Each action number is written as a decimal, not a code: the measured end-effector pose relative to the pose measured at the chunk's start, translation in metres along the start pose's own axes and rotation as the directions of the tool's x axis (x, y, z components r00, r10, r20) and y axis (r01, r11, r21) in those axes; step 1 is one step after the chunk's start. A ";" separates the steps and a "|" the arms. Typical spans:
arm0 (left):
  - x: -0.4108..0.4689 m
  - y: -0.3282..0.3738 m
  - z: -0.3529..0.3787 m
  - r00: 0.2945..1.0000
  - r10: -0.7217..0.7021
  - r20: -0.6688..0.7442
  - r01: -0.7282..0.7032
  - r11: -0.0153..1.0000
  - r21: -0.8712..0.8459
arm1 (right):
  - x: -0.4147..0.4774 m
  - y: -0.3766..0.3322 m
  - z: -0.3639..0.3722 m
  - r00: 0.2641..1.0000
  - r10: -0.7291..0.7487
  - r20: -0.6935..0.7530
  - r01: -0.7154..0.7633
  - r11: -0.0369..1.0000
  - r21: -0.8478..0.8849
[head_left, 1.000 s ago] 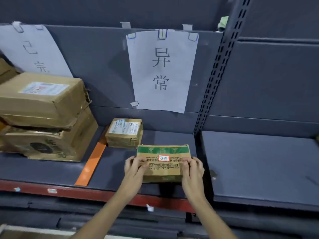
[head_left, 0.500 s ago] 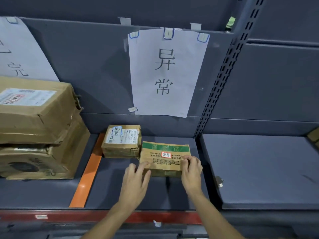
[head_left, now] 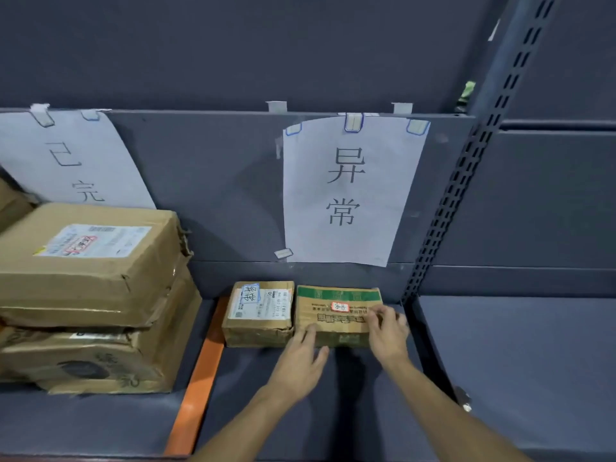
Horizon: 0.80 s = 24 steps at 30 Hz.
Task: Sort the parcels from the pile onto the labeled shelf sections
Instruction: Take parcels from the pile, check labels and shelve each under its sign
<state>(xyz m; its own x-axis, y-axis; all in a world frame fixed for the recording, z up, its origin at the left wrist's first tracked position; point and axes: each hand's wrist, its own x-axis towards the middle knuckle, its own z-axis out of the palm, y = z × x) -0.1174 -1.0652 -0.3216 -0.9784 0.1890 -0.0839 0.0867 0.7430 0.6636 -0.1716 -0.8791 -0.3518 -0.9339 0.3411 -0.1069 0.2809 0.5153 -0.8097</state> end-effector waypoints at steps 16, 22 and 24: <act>0.028 0.143 0.050 0.811 0.493 0.314 -0.562 0.805 0.189 | -0.093 0.024 -0.191 0.999 0.007 -0.038 -0.030 0.759 -0.650; -0.007 0.266 0.119 0.668 0.619 0.414 -0.720 0.677 0.151 | -0.143 0.088 -0.327 0.966 0.063 -0.251 -0.216 0.731 -0.647; -0.024 0.303 0.152 0.637 0.633 0.440 -0.747 0.647 0.152 | -0.163 0.115 -0.369 0.951 0.085 -0.299 -0.265 0.723 -0.637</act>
<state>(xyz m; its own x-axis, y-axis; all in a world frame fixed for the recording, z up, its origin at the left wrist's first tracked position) -0.0394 -0.7471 -0.2311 -0.4862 0.8730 0.0393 0.8157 0.4373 0.3788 0.0945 -0.5849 -0.2148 -0.7977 0.6030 0.0015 0.5919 0.7834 -0.1897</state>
